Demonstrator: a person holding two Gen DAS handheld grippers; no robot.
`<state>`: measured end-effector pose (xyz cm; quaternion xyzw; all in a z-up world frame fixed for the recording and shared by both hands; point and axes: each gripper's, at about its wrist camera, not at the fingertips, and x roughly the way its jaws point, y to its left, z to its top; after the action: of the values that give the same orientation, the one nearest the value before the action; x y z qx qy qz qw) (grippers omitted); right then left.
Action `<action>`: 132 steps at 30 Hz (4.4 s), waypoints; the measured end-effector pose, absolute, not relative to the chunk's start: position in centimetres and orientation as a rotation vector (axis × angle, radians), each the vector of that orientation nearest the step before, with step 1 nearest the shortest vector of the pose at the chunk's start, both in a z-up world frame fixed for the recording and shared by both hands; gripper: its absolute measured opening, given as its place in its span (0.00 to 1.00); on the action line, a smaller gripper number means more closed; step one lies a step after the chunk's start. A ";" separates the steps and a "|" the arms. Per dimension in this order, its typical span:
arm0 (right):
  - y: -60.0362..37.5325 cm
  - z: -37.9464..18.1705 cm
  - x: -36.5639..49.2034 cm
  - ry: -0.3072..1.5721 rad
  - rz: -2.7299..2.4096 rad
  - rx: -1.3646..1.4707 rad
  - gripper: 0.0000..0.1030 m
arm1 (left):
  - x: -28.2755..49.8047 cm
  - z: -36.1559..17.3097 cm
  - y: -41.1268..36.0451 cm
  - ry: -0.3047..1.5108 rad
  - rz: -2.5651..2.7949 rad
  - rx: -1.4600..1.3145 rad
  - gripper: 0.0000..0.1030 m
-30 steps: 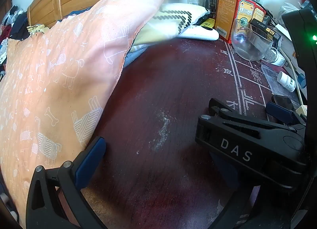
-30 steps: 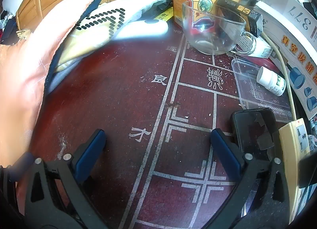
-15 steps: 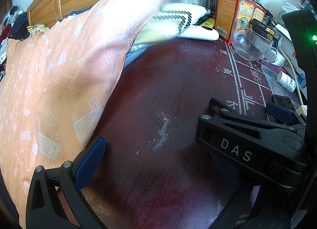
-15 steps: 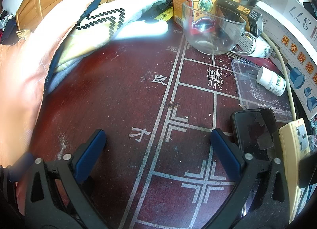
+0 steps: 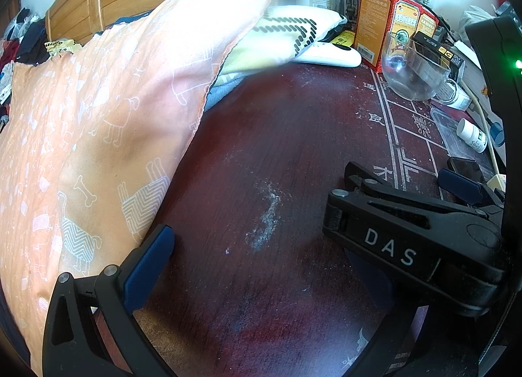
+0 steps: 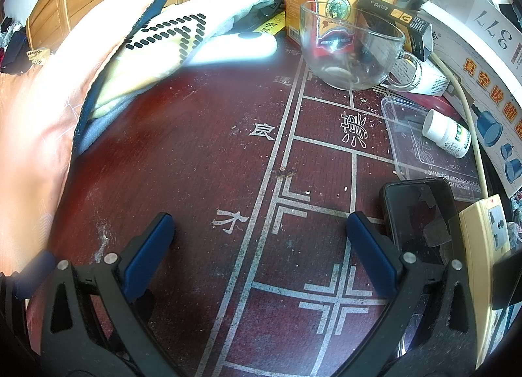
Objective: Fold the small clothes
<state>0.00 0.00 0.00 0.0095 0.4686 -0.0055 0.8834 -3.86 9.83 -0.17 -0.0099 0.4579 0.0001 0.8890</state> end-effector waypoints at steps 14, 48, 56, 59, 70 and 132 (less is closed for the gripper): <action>0.0 0.0 0.0 0.975 -0.012 0.020 1.00 | -3.7 -0.1 11.1 0.956 0.021 -0.036 1.00; 0.0 0.0 0.0 0.975 -0.012 0.019 1.00 | -3.7 -0.1 11.1 0.956 0.022 -0.031 1.00; 0.0 0.0 0.0 0.975 -0.012 0.019 1.00 | -3.7 -0.1 11.1 0.956 0.022 -0.031 1.00; 0.0 0.0 0.0 0.975 -0.012 0.019 1.00 | -3.7 -0.1 11.1 0.956 0.022 -0.031 1.00; 0.0 0.0 0.0 0.975 -0.012 0.019 1.00 | -3.7 -0.1 11.1 0.956 0.022 -0.031 1.00; 0.0 0.0 0.0 0.975 -0.012 0.019 1.00 | -3.7 -0.1 11.2 0.956 0.023 -0.032 1.00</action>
<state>0.00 0.00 0.00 0.0092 0.4685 -0.0056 0.8834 -3.69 11.15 -0.10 -0.0154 0.4599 0.0113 0.8877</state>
